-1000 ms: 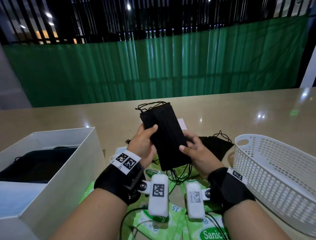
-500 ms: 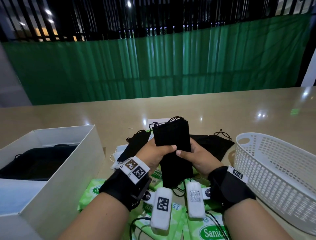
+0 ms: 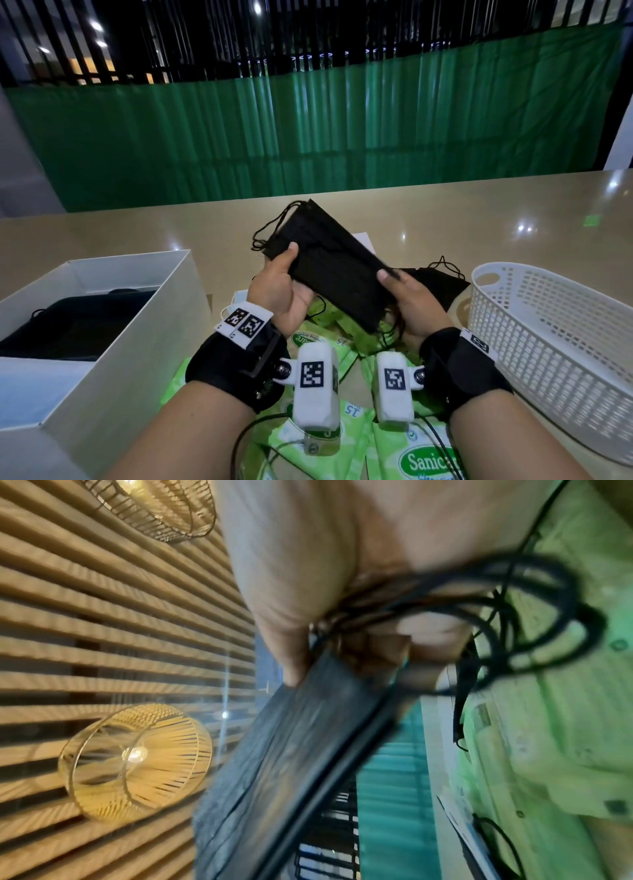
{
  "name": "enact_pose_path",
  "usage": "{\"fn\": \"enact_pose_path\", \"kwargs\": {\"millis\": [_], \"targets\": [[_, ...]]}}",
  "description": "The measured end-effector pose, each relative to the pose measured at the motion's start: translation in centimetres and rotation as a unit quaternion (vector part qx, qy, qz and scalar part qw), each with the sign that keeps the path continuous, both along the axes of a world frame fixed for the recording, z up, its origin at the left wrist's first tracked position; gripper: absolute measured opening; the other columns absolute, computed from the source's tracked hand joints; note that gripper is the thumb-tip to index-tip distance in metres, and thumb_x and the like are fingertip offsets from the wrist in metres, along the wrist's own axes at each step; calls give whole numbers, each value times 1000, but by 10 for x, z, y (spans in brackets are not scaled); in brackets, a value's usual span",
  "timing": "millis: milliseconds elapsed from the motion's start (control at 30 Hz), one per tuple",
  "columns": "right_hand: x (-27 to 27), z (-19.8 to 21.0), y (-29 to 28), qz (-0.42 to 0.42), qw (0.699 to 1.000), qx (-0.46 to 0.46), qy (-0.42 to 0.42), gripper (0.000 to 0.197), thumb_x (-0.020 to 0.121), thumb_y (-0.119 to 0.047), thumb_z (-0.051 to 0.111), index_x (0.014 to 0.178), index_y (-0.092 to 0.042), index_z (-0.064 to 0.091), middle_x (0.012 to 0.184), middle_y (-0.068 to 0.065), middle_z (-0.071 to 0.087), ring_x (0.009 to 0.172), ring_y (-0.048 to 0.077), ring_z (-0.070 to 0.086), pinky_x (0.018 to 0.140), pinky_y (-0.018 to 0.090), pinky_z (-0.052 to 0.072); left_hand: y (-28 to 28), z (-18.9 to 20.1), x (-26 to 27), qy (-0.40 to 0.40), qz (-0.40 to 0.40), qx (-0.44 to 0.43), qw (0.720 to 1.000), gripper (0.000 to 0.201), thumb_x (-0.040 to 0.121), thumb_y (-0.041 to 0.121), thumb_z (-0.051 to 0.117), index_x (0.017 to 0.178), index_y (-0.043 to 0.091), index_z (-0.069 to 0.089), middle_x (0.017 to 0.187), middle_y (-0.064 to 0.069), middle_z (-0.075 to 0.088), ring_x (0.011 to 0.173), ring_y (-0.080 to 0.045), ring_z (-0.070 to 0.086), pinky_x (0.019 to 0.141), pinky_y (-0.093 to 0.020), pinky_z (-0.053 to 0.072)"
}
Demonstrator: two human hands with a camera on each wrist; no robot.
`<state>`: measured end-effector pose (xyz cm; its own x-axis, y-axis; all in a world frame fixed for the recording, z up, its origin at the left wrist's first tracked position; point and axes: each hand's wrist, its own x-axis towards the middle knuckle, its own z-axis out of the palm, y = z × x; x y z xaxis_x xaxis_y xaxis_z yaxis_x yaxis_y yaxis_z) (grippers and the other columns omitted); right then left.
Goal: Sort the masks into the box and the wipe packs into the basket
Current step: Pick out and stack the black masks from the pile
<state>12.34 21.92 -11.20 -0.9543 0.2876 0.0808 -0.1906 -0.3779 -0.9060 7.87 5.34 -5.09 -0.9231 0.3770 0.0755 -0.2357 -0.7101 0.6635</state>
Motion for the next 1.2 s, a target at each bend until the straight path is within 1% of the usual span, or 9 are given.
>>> {"fn": "enact_pose_path", "kwargs": {"millis": [100,233,300,467,600,767,900,1067,1200], "targets": [[0,2,11,-64,990,-119,40,30,97,-18,47,123,-4,56,116,17,66,107,28,64,82,36,57,-7,-4,1,40,-23,-64,997,21,96,4,39,94,17,55,102,-11,64,95,-25,60,69,-41,59],[-1,0,15,-98,989,-113,19,27,98,-22,47,118,-7,59,114,15,67,102,25,66,77,33,58,-15,-9,-1,52,-11,-160,986,20,93,1,46,84,17,54,86,-5,63,83,-18,59,77,-39,55],[-2,-1,14,-101,991,-90,10,26,98,-21,48,115,-6,60,111,15,69,98,24,68,72,30,58,-18,-9,-4,46,10,-173,984,20,93,2,46,78,16,51,78,-4,58,76,-16,55,74,-32,51],[-1,-1,14,-108,992,-67,12,17,95,-19,54,100,-9,66,96,11,72,84,20,70,64,27,56,-36,1,-9,-7,19,-107,994,23,90,4,42,69,9,51,61,-3,56,56,-11,52,54,-21,49],[0,-4,17,-125,990,-62,-4,17,90,-20,60,100,-8,67,100,16,71,88,26,68,71,32,56,-46,15,-5,-1,-2,-47,999,13,65,7,50,54,10,58,56,-3,48,49,-13,44,54,-22,49],[-1,-6,16,-100,993,-49,-30,21,88,-21,63,102,-6,67,104,20,69,92,30,67,83,39,55,-50,25,1,48,-62,-115,990,21,76,12,47,84,14,66,48,3,30,34,-6,26,41,-15,32],[-2,-7,16,-85,994,-59,-34,25,88,-21,62,106,-5,66,107,20,69,99,34,66,91,49,51,-47,22,-1,100,-4,-314,944,34,92,1,44,104,26,63,55,4,40,37,-4,25,37,-13,29],[-1,-3,18,-76,993,-90,-12,23,89,-23,59,106,-8,65,101,15,71,84,26,70,76,43,58,-46,6,-1,89,34,-401,911,24,87,-11,50,80,12,54,44,3,45,32,-5,34,40,-16,37],[2,-3,20,-56,993,-106,-15,39,90,-26,58,121,-3,59,112,19,67,99,31,66,84,47,55,-52,-3,-3,43,15,-425,904,20,87,-5,55,78,12,52,57,-2,47,37,-5,39,42,-15,43]]}}
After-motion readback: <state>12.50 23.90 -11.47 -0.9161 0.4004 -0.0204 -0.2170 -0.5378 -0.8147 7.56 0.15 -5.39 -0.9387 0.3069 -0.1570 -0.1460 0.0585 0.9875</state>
